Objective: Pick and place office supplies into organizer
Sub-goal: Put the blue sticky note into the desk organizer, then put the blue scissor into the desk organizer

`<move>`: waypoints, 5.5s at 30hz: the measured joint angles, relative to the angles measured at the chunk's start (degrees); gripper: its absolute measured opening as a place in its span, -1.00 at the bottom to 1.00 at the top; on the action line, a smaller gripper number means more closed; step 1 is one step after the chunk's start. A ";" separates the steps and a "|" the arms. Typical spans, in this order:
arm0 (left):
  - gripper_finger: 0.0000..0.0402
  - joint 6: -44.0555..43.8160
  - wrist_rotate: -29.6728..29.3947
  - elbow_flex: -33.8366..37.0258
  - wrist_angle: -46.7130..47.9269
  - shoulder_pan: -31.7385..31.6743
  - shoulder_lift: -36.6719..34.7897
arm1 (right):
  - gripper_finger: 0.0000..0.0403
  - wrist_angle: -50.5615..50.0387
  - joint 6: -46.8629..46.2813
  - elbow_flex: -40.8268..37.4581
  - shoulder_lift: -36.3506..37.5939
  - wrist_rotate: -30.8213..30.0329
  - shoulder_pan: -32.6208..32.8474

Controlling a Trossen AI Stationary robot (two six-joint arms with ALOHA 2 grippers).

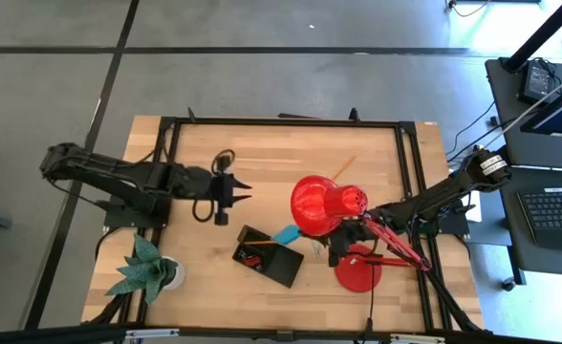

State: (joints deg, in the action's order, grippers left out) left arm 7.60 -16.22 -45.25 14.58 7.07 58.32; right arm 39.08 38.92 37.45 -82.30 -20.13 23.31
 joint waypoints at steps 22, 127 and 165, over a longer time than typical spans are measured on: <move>-0.54 -4.32 7.44 12.04 -7.77 -13.48 -6.39 | -0.97 -6.71 -10.89 -0.07 -0.02 20.17 -0.44; -0.54 -1.87 6.94 12.02 -3.00 -13.99 -6.31 | -0.17 -14.63 -6.62 8.38 -21.16 22.96 -7.50; -0.54 -4.05 6.94 12.00 0.32 -13.99 -6.31 | -0.17 -49.21 -33.87 24.11 -17.85 14.11 -11.73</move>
State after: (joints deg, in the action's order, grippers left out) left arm 3.55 -9.28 -33.26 14.90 -6.92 52.01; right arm -10.13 5.05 61.56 -100.15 -6.01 11.58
